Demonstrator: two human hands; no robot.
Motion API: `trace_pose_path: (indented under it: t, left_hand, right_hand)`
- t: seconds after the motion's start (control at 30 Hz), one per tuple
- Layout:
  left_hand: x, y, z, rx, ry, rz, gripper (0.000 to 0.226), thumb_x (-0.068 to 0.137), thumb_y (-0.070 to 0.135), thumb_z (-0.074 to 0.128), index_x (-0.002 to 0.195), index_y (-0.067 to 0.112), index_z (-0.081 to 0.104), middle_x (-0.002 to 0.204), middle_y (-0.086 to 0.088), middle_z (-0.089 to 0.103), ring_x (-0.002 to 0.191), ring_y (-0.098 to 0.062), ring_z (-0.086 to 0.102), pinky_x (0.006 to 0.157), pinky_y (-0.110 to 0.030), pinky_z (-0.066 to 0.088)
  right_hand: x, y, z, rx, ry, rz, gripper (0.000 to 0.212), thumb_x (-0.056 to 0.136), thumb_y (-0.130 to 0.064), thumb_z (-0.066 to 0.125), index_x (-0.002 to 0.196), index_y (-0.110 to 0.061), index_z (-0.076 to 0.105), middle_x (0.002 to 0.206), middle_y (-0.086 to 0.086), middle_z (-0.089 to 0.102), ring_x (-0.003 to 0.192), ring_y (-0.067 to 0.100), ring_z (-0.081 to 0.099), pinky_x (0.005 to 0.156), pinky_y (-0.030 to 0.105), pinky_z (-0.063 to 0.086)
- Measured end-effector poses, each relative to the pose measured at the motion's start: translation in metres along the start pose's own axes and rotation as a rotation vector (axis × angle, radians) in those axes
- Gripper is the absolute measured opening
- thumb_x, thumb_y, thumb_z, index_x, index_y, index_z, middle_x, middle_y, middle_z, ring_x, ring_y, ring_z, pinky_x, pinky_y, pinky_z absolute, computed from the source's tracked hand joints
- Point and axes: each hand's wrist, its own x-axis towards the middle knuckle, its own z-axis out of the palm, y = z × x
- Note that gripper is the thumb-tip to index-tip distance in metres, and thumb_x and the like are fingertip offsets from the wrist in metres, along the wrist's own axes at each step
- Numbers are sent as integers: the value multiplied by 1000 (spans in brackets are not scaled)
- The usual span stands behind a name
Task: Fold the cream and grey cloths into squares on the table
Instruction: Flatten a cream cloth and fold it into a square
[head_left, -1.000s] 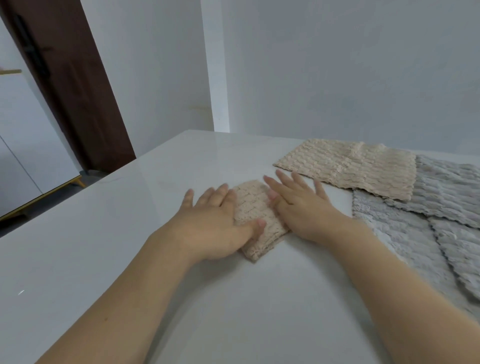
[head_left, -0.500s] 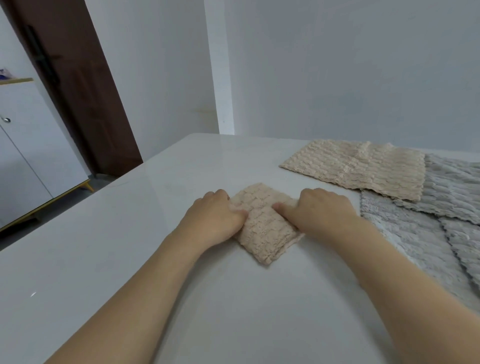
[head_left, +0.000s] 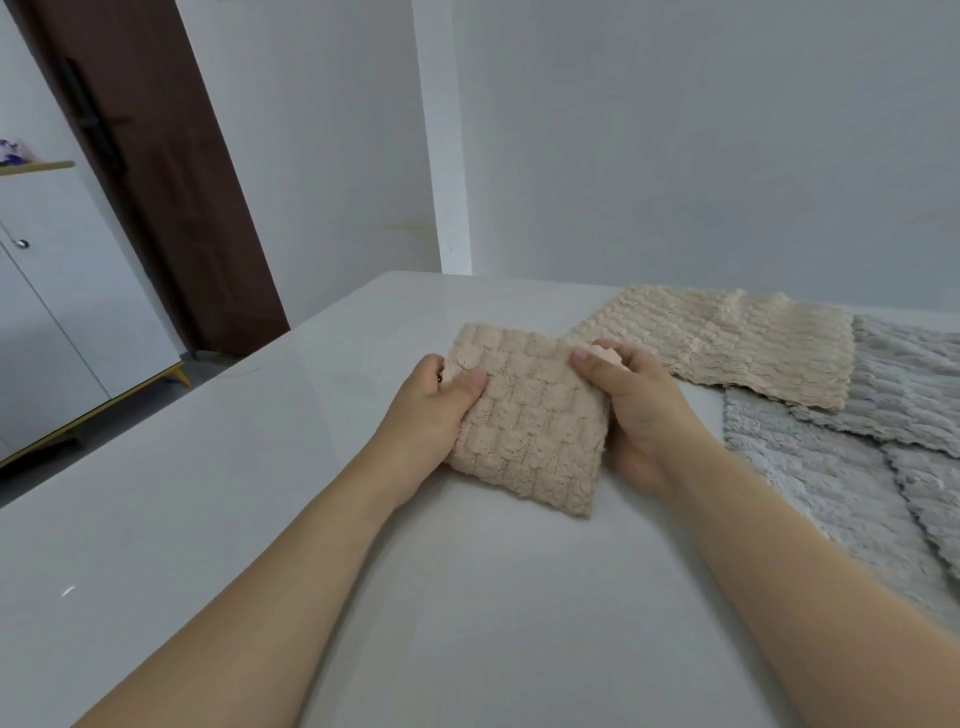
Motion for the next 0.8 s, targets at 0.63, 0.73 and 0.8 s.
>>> trace_pose_path:
  t: [0.63, 0.73, 0.8]
  left_hand:
    - [15, -4, 8, 20, 120, 113, 23, 82, 24, 44, 64, 20, 32, 68, 1, 36, 67, -16, 35, 63, -35, 29]
    - [13, -7, 7, -27, 63, 98, 20, 80, 35, 48, 79, 14, 49, 80, 2, 51, 76, -14, 48, 69, -34, 38]
    - [14, -9, 9, 97, 58, 143, 27, 89, 37, 49, 90, 11, 54, 83, 4, 56, 78, -14, 52, 72, -34, 41]
  right_hand:
    - [-6, 25, 9, -516, 255, -503, 29, 102, -19, 43, 126, -34, 49, 84, -12, 56, 60, 1, 49, 59, 16, 47]
    - [-3, 25, 9, -475, 279, -452, 27, 101, -24, 46, 127, -32, 48, 97, -11, 56, 80, 1, 55, 77, 21, 51]
    - [1, 25, 7, -506, 307, -411, 28, 100, -29, 47, 129, -29, 47, 104, -9, 57, 94, 7, 57, 91, 31, 48]
